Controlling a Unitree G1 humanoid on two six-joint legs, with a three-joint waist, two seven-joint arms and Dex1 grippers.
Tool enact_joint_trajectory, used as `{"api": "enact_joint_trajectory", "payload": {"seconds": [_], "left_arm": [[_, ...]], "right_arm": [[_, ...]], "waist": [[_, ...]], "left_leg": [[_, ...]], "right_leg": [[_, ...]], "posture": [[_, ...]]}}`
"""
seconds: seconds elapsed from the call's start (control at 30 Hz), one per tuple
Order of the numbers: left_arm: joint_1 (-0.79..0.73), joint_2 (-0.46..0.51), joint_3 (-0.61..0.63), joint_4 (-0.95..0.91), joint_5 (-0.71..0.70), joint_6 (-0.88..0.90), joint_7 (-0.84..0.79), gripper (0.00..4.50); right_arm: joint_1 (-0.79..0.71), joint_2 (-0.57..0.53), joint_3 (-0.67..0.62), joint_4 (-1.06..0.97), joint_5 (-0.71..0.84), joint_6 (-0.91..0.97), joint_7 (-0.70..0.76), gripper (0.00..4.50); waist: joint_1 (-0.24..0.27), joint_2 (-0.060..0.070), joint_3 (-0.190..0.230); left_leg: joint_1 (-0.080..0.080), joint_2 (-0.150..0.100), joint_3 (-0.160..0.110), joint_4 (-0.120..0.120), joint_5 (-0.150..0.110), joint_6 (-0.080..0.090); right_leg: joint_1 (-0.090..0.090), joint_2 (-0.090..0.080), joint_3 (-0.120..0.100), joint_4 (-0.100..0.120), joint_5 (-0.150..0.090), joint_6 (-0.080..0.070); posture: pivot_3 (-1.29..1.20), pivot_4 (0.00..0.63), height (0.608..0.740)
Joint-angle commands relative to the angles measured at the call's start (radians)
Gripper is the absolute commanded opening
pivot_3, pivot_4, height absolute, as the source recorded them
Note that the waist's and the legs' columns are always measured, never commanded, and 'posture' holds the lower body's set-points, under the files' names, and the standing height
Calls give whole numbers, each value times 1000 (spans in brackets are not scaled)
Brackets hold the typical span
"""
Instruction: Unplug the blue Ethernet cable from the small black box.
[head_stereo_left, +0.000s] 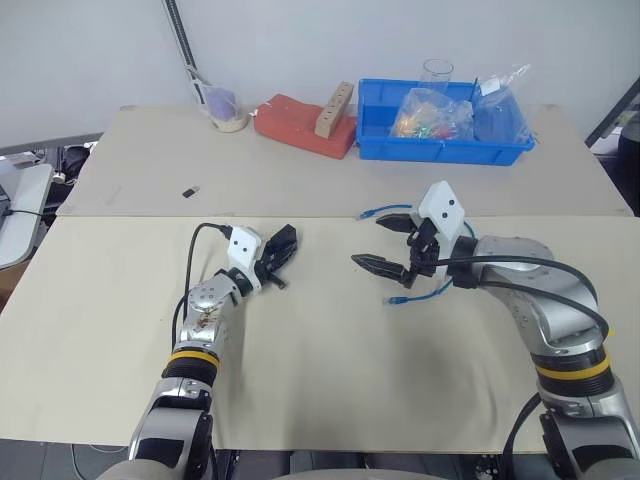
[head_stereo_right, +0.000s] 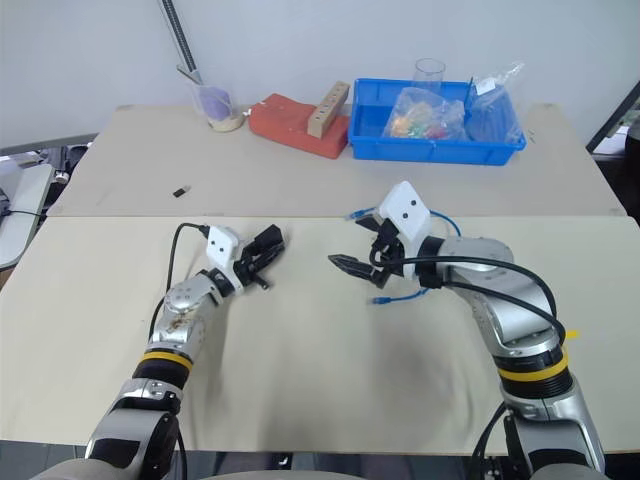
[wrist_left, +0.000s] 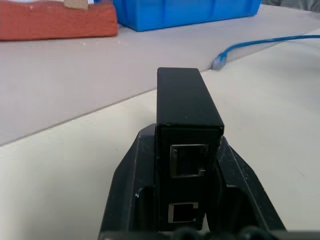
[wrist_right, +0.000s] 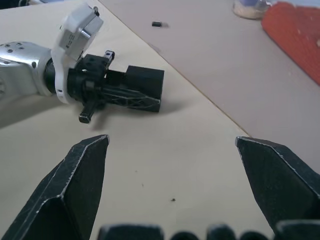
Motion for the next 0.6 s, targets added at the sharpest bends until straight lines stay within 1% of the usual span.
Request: {"api": "enact_joint_trajectory", "payload": {"seconds": [0.03, 0.1, 0.17, 0.2, 0.27, 0.37, 0.47, 0.53, 0.6], "left_arm": [[-11, 1, 18, 8, -5, -25, 6, 2041], [-5, 4, 22, 1, -13, -17, 1, 3006], [8, 14, 28, -22, -24, -2, -8, 4083], [15, 21, 31, -35, -27, 4, -13, 4478], [36, 40, 41, -77, -42, 32, -25, 4478], [128, 126, 55, -275, -101, 169, -91, 4478], [249, 276, 80, -519, -196, 375, -183, 4478], [320, 400, 133, -676, -285, 520, -228, 4478], [362, 482, 194, -786, -358, 618, -239, 4478]], "right_arm": [[-13, 2, -29, -27, 4, -11, -17, 4500], [-18, 4, -32, -25, 9, -7, -22, 4500], [-23, 4, -31, -22, 10, -9, -22, 4500], [-23, 1, -28, -21, 7, -15, -18, 4500], [-22, -16, -16, -20, -5, -39, 4, 4500], [-12, -40, -35, -12, 14, -62, 53, 4500], [-2, -95, -75, 22, 53, -96, 152, 4500], [4, -147, -106, 55, 84, -105, 227, 4500], [9, -186, -129, 79, 113, -99, 282, 4500]], "waist": [[-4, 0, 0], [-5, 0, 0], [-5, 0, 0], [-5, 0, 0], [-6, 0, 0], [-13, 0, 0], [-24, 0, 0], [-27, 0, 0], [-24, 0, 1]], "left_leg": [[0, 0, 0, 0, 0, 0], [0, 1, 0, 0, 0, 0], [0, 1, 0, 0, 0, 0], [0, 1, 0, 0, 0, 0], [0, 1, 0, 0, 0, 0], [0, 1, 0, -1, 0, 0], [0, 2, -1, -2, 0, 0], [1, 2, -2, -2, 0, 0], [1, 3, -2, -3, 0, 0]], "right_leg": [[0, 0, 0, 0, 0, 0], [0, 1, 0, 0, 0, 0], [0, 1, 0, 1, 0, 0], [0, 1, 0, 0, 0, 0], [0, 1, 0, 1, 0, 0], [0, 1, 0, 1, 0, 0], [0, 2, 0, 1, 0, 0], [0, 1, 0, 0, 0, 0], [0, 1, 0, -1, 0, 0]], "posture": [[0, 150, 740], [0, 150, 740], [0, 150, 740], [0, 150, 740], [0, 150, 740], [0, 150, 740], [0, 150, 740], [0, 150, 740], [0, 150, 740]]}}
